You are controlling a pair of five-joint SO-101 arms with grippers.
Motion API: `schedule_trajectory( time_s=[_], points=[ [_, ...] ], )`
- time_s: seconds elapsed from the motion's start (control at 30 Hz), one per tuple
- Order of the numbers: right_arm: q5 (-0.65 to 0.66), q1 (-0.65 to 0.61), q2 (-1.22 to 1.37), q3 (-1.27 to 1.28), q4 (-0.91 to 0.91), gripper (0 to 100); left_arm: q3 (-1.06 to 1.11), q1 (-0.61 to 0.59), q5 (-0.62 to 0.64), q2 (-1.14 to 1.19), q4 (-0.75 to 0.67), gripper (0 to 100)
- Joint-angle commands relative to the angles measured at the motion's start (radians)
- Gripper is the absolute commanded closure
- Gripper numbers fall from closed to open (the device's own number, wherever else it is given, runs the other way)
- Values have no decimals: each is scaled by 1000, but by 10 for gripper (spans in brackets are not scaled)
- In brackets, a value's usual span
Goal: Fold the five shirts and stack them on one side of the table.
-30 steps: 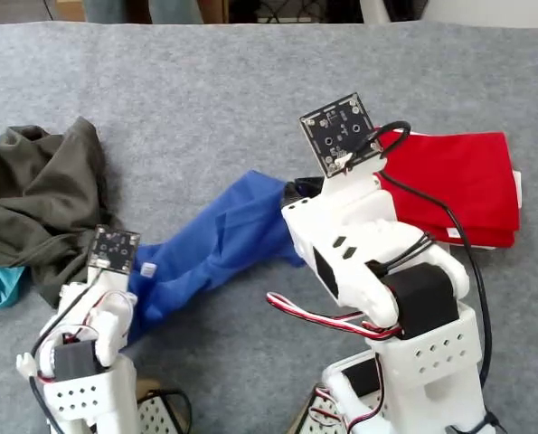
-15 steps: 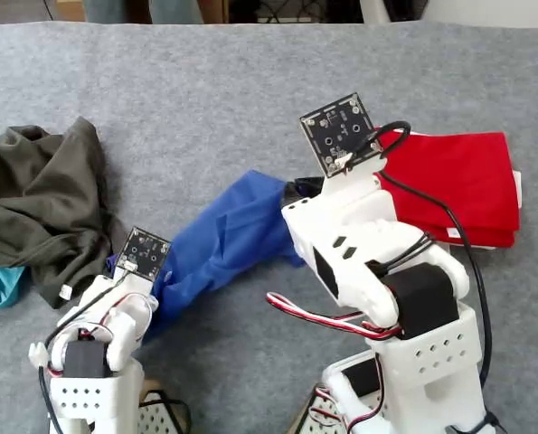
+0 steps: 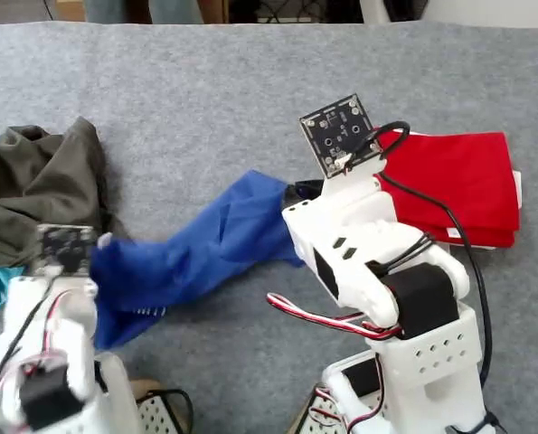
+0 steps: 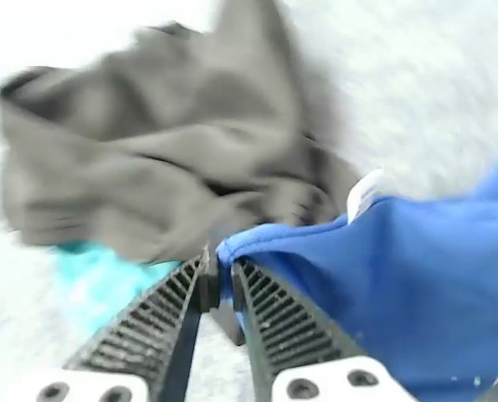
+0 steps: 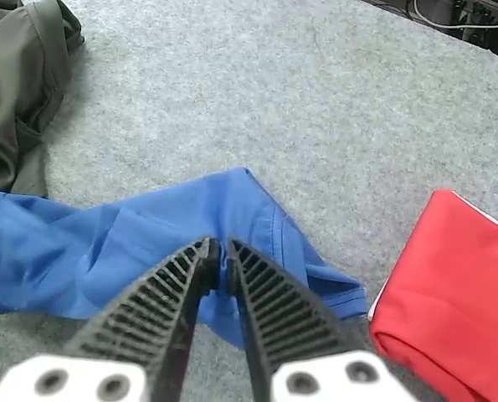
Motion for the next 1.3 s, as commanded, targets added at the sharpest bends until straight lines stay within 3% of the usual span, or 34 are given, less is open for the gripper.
schedule_trajectory(
  time_s=[0.0,0.13,0.27,0.5,0.63,0.9,1.03,1.27],
  points=[
    [-9,-11,-4,-88,-2,984,-317,-25,130,166,92,971],
    [-60,-6,-4,-199,-2,984,-656,-25,245,516,190,971],
    [-64,-5,2,-384,-2,984,-1069,-19,316,841,393,971],
    [-58,-5,5,-654,-15,984,-1489,-31,348,885,391,972],
    [-46,-3,5,-774,-101,984,-1583,-31,350,818,390,972],
    [104,34,65,-940,-239,984,-1701,-41,365,701,388,971],
    [147,61,142,-1096,-238,984,-1695,-61,341,674,388,970],
    [215,61,272,-1336,-233,984,-1523,-214,233,566,388,971]
  ],
)
